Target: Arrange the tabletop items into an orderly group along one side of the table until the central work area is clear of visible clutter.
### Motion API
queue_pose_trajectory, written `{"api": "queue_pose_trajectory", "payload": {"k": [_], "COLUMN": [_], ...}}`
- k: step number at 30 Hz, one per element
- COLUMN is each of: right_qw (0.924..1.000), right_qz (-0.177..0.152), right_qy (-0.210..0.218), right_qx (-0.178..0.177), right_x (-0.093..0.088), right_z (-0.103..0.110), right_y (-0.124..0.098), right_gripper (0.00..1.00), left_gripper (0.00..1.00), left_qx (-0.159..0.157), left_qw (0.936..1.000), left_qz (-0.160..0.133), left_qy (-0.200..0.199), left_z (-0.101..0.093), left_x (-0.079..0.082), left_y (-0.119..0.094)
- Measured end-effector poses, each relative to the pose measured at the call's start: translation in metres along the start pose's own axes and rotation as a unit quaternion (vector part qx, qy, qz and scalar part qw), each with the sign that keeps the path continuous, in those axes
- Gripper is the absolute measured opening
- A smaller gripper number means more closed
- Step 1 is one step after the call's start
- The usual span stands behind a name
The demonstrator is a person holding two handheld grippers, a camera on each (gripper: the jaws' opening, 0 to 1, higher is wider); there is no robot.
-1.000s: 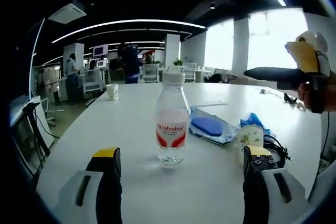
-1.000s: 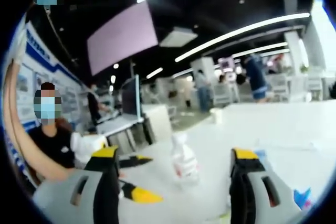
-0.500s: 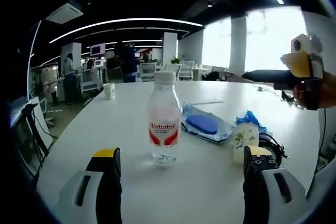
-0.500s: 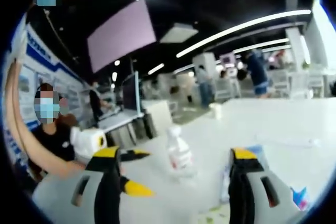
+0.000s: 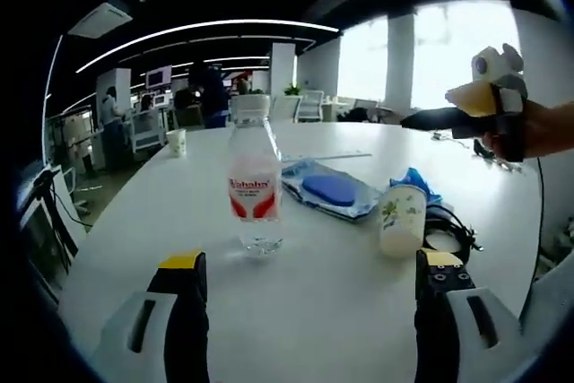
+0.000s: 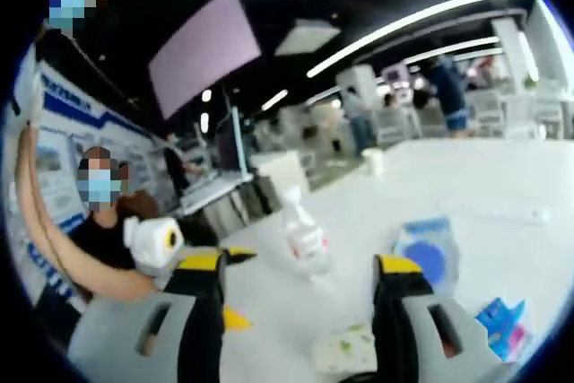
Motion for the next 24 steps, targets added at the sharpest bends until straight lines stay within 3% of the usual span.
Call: {"api": "queue_pose_trajectory", "payload": {"k": [3, 12, 18, 24], "right_qw": [0.9992, 0.9981, 0.9939, 0.9846], "right_qz": [0.016, 0.032, 0.052, 0.065], "right_qy": [0.037, 0.05, 0.093, 0.155], "right_qx": [-0.003, -0.015, -0.029, -0.046], "right_x": [-0.008, -0.014, -0.027, -0.038], "right_z": [-0.012, -0.027, -0.044, -0.063], "right_y": [-0.002, -0.007, -0.011, -0.012], "right_gripper": [0.55, 0.5, 0.45, 0.36], "left_gripper": [0.96, 0.95, 0.95, 0.94], "left_qx": [0.004, 0.016, 0.021, 0.028], "left_qw": [1.0, 0.9998, 0.9997, 0.9994], "left_qz": [0.005, 0.011, 0.01, 0.022], "left_qy": [-0.001, -0.003, -0.003, -0.005], "left_z": [-0.001, 0.0, 0.001, 0.005], "left_x": [-0.004, -0.008, -0.008, -0.018], "left_y": [-0.001, -0.005, -0.009, -0.017]}}
Point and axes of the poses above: the point that each gripper's makers call its tool centre point, and the gripper's own axes: y roughly forward along the fingers, z roughly to its left, x roughly out of its top, the point moved 1 cm from there along -y, roughly backward along the fingers, and after that the axes turned 5 degrees about x, right-handed, at the moved point
